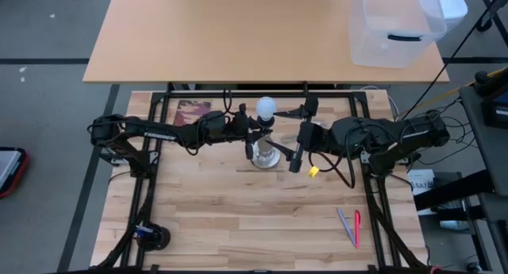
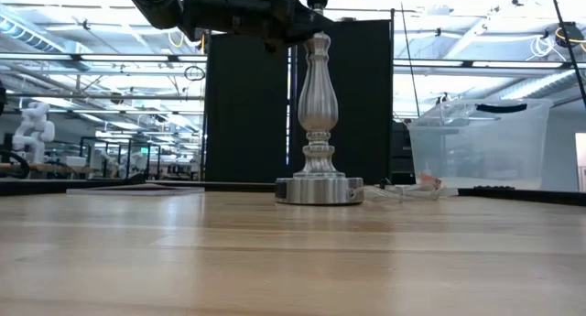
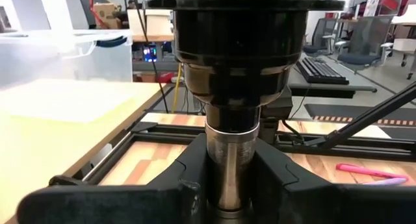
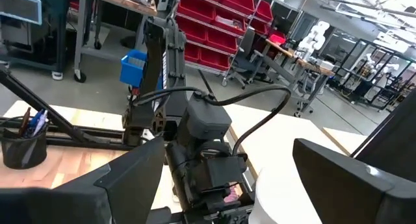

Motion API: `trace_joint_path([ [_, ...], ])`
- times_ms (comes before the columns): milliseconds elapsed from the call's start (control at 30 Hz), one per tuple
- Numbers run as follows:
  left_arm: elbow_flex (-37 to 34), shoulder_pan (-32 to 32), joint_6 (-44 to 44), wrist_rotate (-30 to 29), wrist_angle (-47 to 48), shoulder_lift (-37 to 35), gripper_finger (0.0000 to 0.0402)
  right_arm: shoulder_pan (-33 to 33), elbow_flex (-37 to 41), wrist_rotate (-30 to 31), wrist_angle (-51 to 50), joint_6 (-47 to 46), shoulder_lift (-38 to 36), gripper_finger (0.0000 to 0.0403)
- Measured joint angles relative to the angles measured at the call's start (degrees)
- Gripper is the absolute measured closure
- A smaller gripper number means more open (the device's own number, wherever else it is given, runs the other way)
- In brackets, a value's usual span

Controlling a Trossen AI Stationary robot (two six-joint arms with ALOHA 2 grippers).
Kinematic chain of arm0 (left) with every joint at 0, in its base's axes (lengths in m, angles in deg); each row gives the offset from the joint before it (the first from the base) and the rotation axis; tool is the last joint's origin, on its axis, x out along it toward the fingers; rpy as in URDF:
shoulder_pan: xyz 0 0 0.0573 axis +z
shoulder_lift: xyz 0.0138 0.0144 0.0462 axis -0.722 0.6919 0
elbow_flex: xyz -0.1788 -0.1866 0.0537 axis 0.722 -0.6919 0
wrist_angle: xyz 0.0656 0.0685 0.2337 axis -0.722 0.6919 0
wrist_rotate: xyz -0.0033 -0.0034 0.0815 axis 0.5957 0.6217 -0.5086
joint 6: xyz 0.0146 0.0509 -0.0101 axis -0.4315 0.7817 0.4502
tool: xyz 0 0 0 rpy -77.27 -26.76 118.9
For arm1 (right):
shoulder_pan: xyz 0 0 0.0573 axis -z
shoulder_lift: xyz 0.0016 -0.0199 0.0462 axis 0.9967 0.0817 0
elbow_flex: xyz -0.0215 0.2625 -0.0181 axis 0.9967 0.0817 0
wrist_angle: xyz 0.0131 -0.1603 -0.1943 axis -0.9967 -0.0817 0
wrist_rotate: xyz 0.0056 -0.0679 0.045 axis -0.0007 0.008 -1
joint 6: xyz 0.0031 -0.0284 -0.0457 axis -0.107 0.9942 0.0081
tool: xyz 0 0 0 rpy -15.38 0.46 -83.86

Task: Screw lightbulb
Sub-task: Remove the lightbulb from the lamp

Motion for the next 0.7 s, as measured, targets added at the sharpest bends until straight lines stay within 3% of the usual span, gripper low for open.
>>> trace_joint_path([
  [467, -0.44, -2.94, 0.93, -4.35, 6.78, -4.42, 0.0329, 1.75, 0.26, 5.86, -3.41, -5.88, -0.02, 0.0070],
  [700, -0.35, -2.89, 1.49, -4.46, 6.16, -4.58, 0.0329, 4.26, 6.37, 5.70, 4.33, -7.86, 0.04, 0.0070],
])
